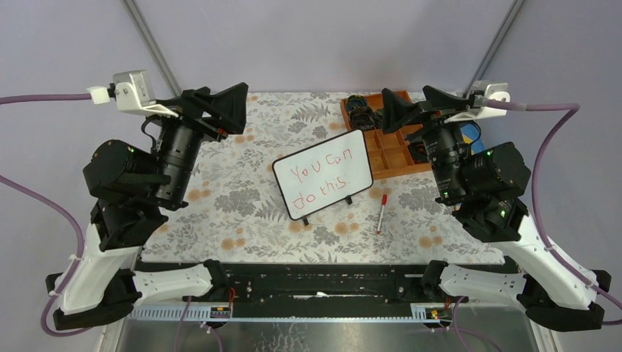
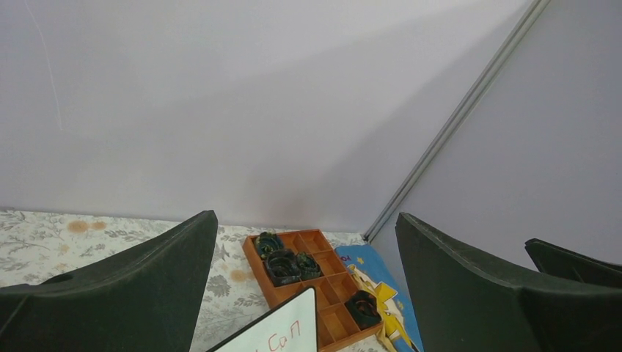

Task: Write a sentence on the whiteboard
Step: Reset both arms

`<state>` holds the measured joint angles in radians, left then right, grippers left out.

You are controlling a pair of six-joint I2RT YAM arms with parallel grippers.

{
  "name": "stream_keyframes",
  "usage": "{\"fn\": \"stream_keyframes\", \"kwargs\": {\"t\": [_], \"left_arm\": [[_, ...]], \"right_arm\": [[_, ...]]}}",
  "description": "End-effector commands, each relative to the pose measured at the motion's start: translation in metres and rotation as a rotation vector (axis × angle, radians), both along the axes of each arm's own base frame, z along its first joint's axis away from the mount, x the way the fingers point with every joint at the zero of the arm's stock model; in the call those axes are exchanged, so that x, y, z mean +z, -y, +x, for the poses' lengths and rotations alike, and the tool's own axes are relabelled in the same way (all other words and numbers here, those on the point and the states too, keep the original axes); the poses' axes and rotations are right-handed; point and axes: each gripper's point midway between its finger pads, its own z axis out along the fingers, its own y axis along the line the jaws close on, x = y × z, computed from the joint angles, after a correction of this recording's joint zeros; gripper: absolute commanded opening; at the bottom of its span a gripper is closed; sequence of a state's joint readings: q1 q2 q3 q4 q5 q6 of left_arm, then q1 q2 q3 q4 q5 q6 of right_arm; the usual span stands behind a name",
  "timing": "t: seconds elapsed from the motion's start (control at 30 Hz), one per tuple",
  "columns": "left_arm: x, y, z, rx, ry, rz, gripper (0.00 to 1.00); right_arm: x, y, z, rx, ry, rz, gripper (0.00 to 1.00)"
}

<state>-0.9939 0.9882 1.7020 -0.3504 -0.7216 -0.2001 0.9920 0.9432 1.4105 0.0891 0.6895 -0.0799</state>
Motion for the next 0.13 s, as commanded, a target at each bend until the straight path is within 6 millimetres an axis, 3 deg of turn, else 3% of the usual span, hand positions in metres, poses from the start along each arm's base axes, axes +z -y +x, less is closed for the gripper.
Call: {"fn": "stream_keyframes", "kwargs": {"t": [0.0, 0.1], "left_arm": [[0.0098, -0.006, -0.0005, 0.018, 0.016, -0.072, 0.99], [0.009, -0.0063, -0.0001, 0.022, 0.015, -0.066, 0.99]], "right_arm": [[0.0269, 0.0129, -0.0068, -0.008, 0.047, 0.073, 1.0], [0.0291, 0.0114, -0.006, -0.008, 0.05, 0.068, 1.0]]}}
